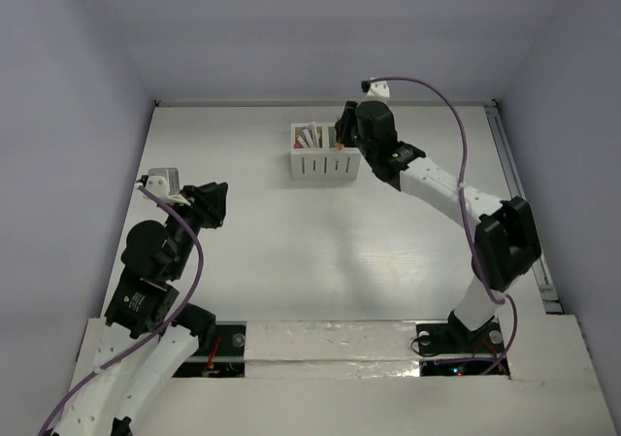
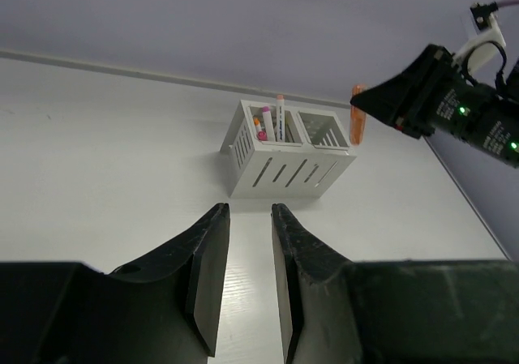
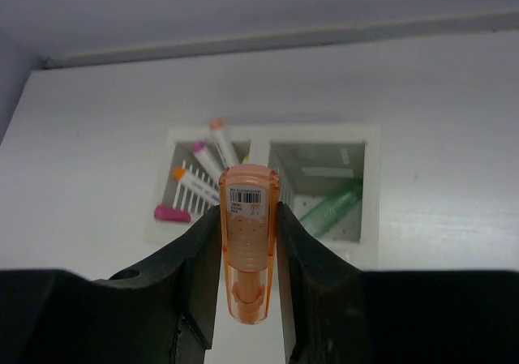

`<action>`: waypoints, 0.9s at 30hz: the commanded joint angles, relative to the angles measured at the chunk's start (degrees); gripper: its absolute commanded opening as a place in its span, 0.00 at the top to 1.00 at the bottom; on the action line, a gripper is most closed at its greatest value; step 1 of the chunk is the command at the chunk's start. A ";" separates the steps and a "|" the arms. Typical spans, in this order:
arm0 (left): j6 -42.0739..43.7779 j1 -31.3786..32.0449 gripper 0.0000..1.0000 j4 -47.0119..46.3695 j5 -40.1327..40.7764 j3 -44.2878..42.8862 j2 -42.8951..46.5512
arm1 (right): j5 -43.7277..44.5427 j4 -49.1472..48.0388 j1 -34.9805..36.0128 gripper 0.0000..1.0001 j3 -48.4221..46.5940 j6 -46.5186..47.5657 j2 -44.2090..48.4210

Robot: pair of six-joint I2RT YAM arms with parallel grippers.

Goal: Sort the stationery into containers
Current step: Place the stationery in the storage box.

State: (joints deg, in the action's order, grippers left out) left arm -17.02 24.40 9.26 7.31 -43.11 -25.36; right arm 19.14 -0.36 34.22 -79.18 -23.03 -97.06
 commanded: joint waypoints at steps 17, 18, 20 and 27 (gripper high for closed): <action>0.49 0.29 0.75 -2.22 0.08 0.05 -0.04 | 9.87 -7.72 -1.26 0.91 -16.54 11.25 -16.06; 0.41 0.29 0.75 -2.31 -0.10 0.05 0.23 | 9.52 -7.99 -1.26 0.88 -15.67 11.16 -15.89; 0.49 0.29 0.75 -2.31 0.42 -0.04 0.23 | 9.87 -7.90 -1.26 0.83 -15.13 11.34 -15.88; 0.40 -0.23 0.74 -2.49 -0.02 0.05 0.14 | 10.75 -7.90 -1.26 0.65 -13.64 11.07 -15.44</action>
State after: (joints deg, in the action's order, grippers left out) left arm -16.99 24.32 9.26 7.53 -43.11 -25.32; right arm 28.21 -4.78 33.06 -93.38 -12.60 -115.28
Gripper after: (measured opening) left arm 0.252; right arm 0.355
